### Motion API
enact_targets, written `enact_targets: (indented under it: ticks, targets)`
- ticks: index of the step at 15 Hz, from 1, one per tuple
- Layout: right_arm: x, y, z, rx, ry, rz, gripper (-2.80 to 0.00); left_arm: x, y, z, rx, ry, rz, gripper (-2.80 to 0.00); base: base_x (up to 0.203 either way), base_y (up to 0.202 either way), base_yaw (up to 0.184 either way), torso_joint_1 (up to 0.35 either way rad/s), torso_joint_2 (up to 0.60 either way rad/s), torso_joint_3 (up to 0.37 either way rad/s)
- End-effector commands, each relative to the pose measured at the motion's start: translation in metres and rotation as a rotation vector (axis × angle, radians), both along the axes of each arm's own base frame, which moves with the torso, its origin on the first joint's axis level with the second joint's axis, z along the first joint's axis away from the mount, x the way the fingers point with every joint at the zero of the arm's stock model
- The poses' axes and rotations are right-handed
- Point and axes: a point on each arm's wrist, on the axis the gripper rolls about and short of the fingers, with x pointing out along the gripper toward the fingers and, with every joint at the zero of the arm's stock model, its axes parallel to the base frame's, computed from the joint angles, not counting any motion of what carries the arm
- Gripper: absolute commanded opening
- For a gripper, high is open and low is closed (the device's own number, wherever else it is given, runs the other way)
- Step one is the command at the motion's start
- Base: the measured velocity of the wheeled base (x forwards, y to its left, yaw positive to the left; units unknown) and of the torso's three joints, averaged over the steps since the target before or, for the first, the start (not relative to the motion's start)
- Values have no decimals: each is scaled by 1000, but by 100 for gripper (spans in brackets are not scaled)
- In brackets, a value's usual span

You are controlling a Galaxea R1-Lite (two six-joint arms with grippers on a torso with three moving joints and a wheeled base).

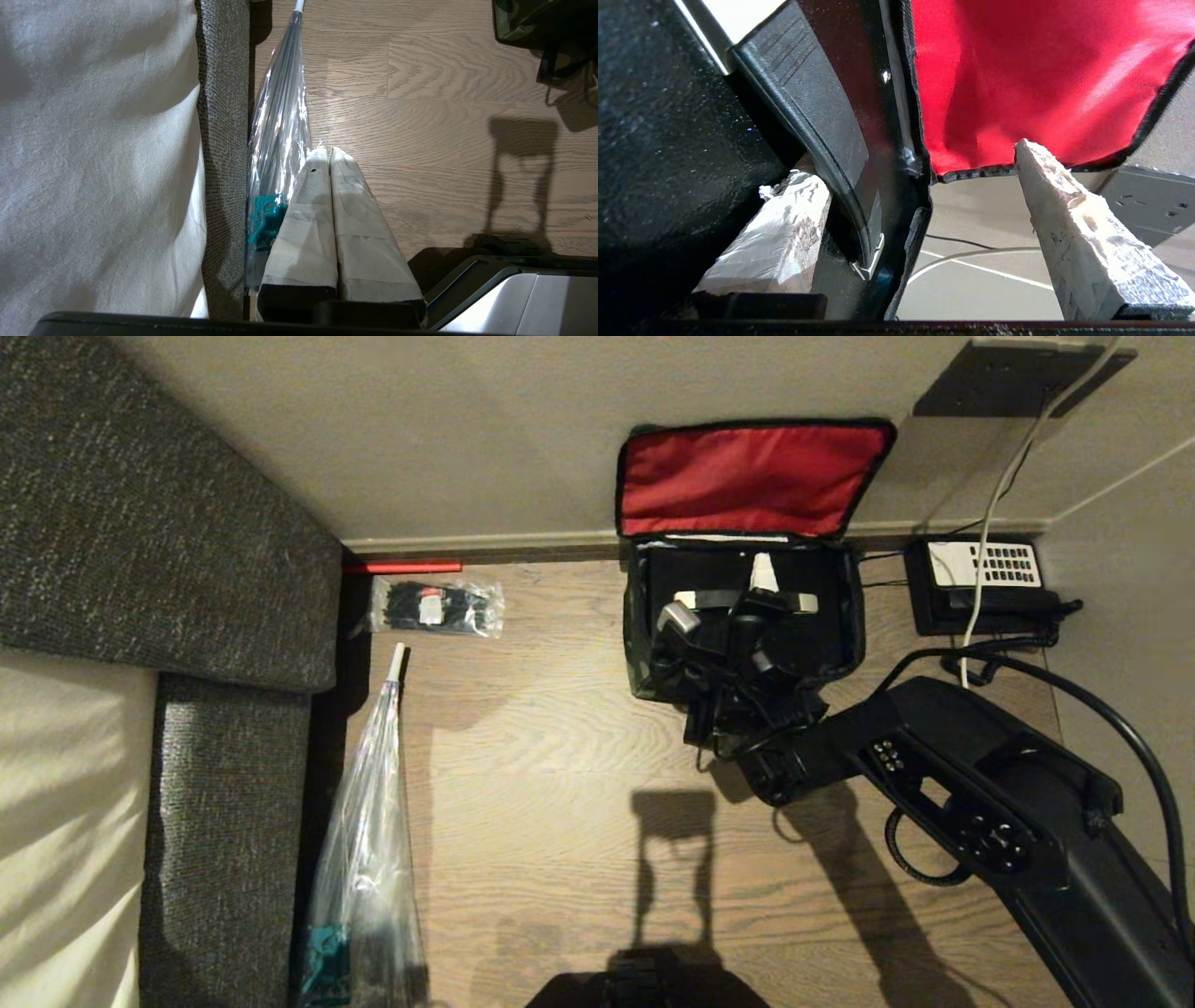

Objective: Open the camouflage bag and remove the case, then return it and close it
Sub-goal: Grip the handle

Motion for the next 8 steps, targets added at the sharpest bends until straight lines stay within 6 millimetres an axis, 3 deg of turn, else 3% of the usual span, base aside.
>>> enact_targets:
  ticks: [1, 8]
  targets:
    - [3, 0, 0, 19, -16, 1, 0, 0, 0, 0, 0, 0, 1, -280, 0, 0, 0, 0, 0, 0]
    - [13, -10, -8, -15, -11, 118, 0, 0, 0, 0, 0, 0, 1, -280, 0, 0, 0, 0, 0, 0]
